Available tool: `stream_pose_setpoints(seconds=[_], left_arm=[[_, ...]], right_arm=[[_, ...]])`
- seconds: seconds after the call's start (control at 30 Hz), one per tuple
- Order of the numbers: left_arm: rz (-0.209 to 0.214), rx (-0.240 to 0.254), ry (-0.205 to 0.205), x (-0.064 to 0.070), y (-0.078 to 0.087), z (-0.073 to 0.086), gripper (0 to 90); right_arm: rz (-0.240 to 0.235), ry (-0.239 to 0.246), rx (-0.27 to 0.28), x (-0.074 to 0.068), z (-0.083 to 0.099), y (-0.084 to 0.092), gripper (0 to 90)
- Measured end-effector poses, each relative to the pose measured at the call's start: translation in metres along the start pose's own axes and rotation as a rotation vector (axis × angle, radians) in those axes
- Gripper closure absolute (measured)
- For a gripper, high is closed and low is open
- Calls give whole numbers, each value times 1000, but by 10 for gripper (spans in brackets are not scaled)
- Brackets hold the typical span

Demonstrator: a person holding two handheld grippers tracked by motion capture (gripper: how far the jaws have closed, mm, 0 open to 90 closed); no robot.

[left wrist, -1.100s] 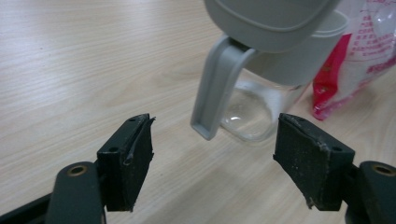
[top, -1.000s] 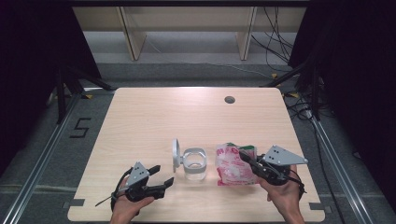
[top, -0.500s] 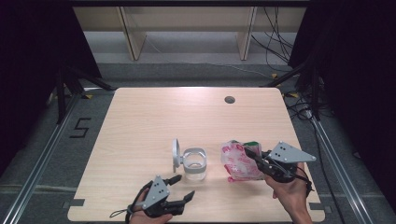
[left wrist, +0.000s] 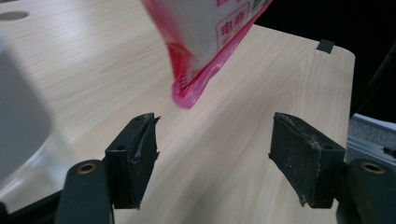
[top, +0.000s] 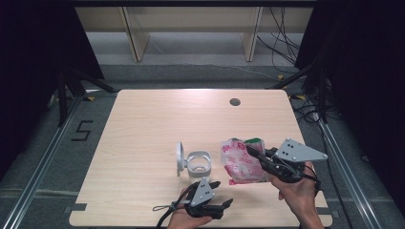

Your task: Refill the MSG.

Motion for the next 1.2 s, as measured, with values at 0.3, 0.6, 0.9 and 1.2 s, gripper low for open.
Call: stream_pose_setpoints(seconds=[0.3,0.6,0.9,1.2], left_arm=[[-44,39,-17,-3,-19,-19,428],[-192,132,-19,-5,-30,-18,678],[-253,144,58,2,-31,-15,698],[-228,150,68,9,-37,-17,709]], right_arm=[[-41,15,22,-12,-16,-4,900],[-15,61,-5,-10,-21,-14,900],[-40,48,2,-8,-24,-34,900],[-57,27,20,-11,-27,-59,900]])
Point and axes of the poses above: each handheld gripper's, and its own axes: y roughly backward along the jaws, z roughly out of its underside, x roughly to its right, the point moved 7 cm from there along -y, roughly forward along the jaws, and after that the axes turned 4 degrees about -z, right-handed, at the moved point
